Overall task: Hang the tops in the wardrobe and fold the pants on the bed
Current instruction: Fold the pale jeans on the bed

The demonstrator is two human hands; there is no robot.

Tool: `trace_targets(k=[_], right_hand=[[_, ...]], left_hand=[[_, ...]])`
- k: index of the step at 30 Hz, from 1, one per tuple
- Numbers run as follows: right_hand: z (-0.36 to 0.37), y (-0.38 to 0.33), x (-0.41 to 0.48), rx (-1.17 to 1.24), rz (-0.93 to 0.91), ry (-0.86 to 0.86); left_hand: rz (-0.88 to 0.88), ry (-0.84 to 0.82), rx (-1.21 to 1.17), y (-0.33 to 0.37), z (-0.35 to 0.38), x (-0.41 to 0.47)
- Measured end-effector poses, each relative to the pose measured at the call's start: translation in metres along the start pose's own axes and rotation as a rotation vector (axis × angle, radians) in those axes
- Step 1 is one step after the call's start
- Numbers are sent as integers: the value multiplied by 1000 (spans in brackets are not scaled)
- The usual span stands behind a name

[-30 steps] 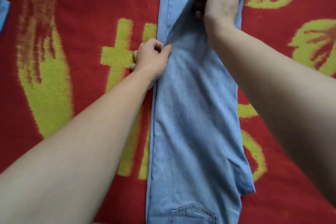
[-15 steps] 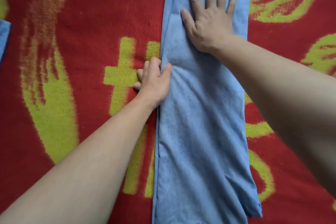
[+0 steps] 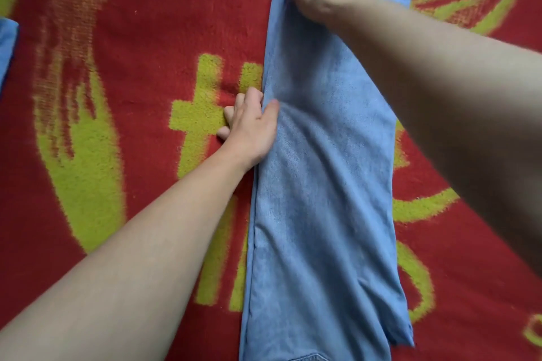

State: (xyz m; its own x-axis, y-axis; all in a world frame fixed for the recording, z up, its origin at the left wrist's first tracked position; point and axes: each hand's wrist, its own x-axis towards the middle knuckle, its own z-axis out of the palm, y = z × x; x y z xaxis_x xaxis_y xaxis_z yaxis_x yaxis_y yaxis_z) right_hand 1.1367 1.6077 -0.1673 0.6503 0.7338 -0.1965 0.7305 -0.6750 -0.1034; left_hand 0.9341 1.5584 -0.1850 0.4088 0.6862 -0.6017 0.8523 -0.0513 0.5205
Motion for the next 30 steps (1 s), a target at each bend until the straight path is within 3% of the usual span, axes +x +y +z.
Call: trace_targets(k=[3,6,9,12,17,27,30], right_hand=[[-1,-5,-7,51,-182,122],[5,-5,-16,201,-358,-18],[5,6,-35,330,-313,86],[15,26,-92,258,-235,287],[44,92,-140,-88,-227,30],[48,99,-135,-26,-171,-56],[46,92,-177,85,-169,25]], left_hand=[[1,-25,-2,0,-2,0],[-5,-18,22,2,-2,0],[-14,-18,37,3,-2,0],[-10,-25,49,3,-1,0],[29,9,66,0,1,1],[60,109,37,-6,9,6],[53,142,-63,-7,9,11]])
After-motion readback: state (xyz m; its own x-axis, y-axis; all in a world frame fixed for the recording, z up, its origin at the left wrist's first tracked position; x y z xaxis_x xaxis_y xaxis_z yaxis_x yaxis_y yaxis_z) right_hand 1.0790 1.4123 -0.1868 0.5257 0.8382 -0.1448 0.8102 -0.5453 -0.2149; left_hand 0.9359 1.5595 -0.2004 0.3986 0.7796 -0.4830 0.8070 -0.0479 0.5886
